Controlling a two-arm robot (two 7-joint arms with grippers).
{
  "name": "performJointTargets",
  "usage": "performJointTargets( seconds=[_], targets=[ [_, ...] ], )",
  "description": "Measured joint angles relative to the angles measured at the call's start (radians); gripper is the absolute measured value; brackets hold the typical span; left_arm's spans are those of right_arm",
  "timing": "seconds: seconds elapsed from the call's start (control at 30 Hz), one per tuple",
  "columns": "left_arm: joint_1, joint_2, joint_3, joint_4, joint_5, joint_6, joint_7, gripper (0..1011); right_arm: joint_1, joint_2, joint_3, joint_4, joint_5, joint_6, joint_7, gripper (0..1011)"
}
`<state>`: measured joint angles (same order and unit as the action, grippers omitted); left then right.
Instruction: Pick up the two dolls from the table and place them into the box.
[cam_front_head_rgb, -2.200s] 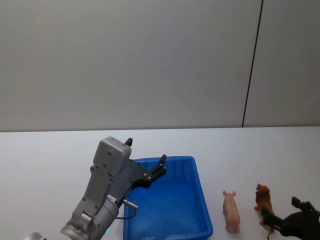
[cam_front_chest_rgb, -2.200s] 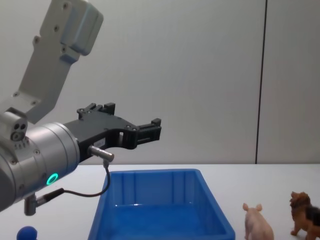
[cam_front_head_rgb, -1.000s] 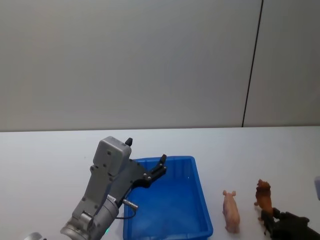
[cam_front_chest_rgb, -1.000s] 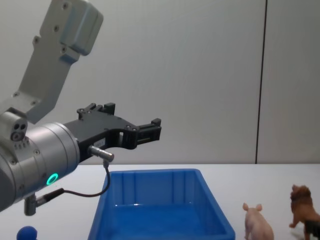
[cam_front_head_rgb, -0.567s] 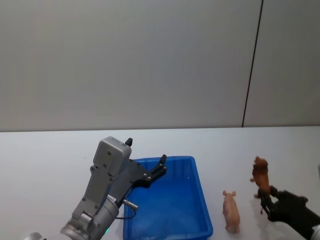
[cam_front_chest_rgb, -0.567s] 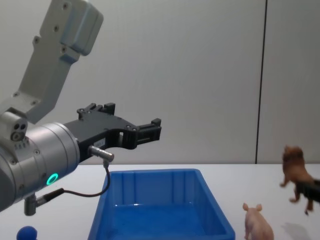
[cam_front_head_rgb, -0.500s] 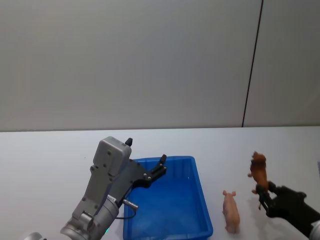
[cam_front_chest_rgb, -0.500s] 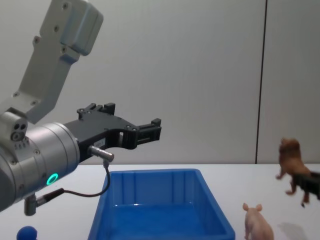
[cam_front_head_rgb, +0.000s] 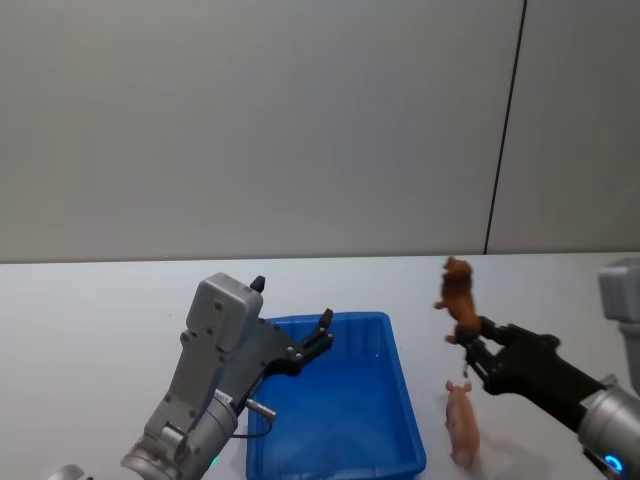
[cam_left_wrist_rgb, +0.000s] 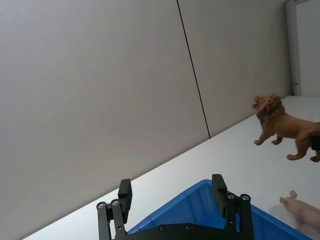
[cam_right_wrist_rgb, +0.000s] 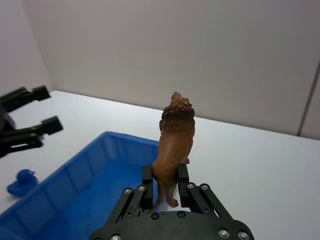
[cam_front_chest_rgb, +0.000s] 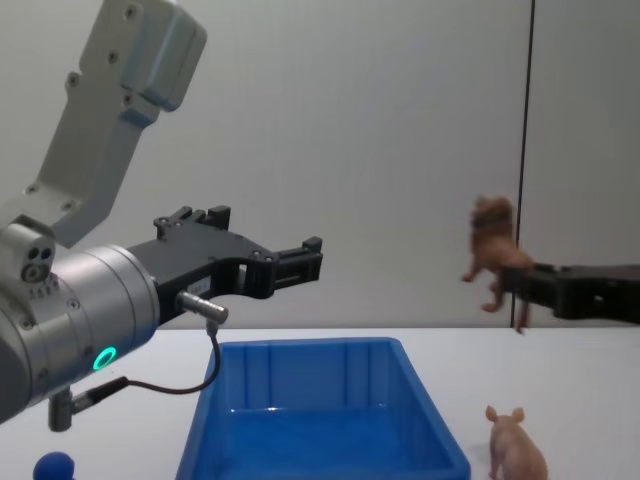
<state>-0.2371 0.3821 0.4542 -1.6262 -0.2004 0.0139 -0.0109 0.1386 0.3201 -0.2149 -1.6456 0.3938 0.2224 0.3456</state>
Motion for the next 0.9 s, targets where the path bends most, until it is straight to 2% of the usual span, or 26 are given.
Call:
performJointTargets(
  seconds=[0.43,0.67,0.9],
  targets=[
    [0.000,0.000,0.000,0.000,0.000,0.000,0.000,1003,0.099,-0.084,-0.067,0.080,-0.025,0.069,0.133,281],
    [0.000,0.000,0.000,0.000,0.000,0.000,0.000,1003,0.127,-0.114,-0.094,0.118,-0.037,0.091,0.164,484],
    [0.000,0.000,0.000,0.000,0.000,0.000,0.000,1003,0.139,-0.122,-0.104,0.134,-0.044,0.093,0.170,706]
  ],
)
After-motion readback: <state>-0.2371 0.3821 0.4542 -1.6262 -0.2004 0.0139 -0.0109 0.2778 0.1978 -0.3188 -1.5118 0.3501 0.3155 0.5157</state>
